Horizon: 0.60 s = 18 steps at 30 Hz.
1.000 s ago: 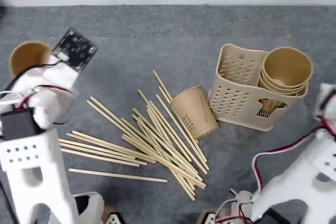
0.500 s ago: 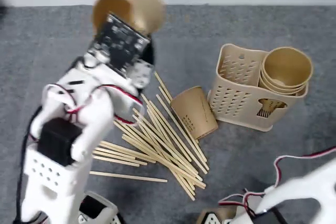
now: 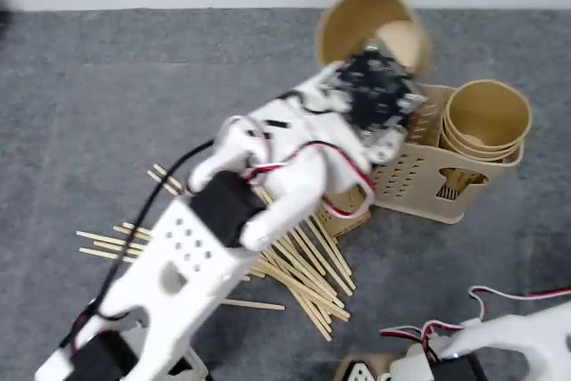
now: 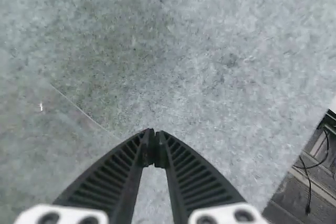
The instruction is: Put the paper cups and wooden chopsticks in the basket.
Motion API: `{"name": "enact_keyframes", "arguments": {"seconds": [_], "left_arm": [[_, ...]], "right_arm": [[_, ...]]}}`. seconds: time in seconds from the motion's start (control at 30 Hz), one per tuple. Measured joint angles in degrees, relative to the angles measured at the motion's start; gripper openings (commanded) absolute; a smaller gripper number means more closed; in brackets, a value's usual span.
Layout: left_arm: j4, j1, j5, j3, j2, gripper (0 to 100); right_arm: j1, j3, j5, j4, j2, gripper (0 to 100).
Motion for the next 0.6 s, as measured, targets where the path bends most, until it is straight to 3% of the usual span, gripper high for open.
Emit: {"name": "enact_keyframes", "arguments": {"seconds": [0.27, 0.6], "left_arm": [[0.0, 5.5, 0.0, -10.2, 12.0, 1], [1.3, 10.8, -1.9, -12.9, 20.7, 1]], "right_arm": [[-0.1, 3.8, 0.1, -3.4, 0.0, 0.9], [2.4, 3.8, 0.0, -3.4, 0.0, 0.9]]}}
